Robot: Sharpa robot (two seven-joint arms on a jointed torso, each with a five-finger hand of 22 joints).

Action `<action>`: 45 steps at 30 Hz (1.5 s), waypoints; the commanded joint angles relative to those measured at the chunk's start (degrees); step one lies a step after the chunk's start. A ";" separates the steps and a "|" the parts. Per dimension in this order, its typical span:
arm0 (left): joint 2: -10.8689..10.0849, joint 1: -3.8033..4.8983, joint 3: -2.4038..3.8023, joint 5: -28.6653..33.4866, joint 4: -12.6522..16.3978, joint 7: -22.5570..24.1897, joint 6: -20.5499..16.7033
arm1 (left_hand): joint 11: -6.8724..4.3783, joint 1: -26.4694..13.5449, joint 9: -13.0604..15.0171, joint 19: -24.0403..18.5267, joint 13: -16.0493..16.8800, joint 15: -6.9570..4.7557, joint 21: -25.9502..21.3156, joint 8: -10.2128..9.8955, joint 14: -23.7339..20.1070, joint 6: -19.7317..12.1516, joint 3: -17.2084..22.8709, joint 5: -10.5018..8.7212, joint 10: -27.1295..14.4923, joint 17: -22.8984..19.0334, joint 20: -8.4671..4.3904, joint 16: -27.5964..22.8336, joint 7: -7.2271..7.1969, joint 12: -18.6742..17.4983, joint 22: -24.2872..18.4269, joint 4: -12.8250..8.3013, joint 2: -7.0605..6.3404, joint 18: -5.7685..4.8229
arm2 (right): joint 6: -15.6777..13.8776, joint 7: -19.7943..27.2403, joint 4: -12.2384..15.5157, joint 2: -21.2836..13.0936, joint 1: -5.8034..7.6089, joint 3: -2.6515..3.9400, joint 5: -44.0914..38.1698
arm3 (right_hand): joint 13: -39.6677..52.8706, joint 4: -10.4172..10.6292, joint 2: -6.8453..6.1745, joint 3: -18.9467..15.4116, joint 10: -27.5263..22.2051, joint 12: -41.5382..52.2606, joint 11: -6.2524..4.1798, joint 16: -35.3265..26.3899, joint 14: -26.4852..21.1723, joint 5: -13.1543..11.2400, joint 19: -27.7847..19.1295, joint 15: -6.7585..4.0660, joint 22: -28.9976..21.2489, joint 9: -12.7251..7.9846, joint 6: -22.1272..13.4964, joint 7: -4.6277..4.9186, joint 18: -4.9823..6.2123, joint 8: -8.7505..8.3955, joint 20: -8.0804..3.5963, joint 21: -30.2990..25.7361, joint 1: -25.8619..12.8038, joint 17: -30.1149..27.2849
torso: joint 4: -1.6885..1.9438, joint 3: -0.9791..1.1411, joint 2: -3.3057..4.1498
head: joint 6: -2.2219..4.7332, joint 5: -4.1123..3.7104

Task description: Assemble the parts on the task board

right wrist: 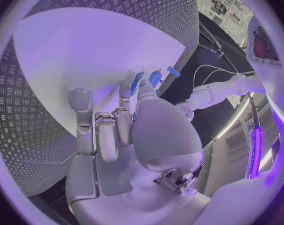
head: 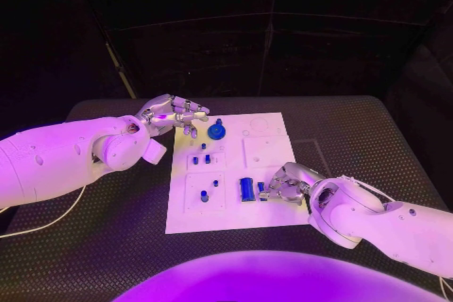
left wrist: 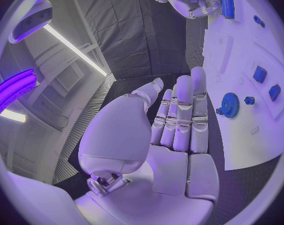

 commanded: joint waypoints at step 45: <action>0.04 0.06 0.04 0.27 0.06 -0.05 0.83 | -0.05 -0.27 0.06 0.16 0.07 0.12 -0.28 0.30 -0.48 -0.33 -0.46 -0.24 -0.58 -0.08 0.20 0.35 -0.05 0.24 -0.12 -0.01 0.54 0.78 | -1.07 3.86 1.46 1.59 0.06 0.02 -7.70 | 5.03 -3.36 0.46 -1.32 1.52 0.12 -0.84 0.44 5.64 1.36 0.27 -0.97 0.69 1.54 -0.03 -0.82 -0.37 2.28 -0.72 0.25 4.71 13.63 | -0.10 -0.01 -0.07 | -0.01 0.36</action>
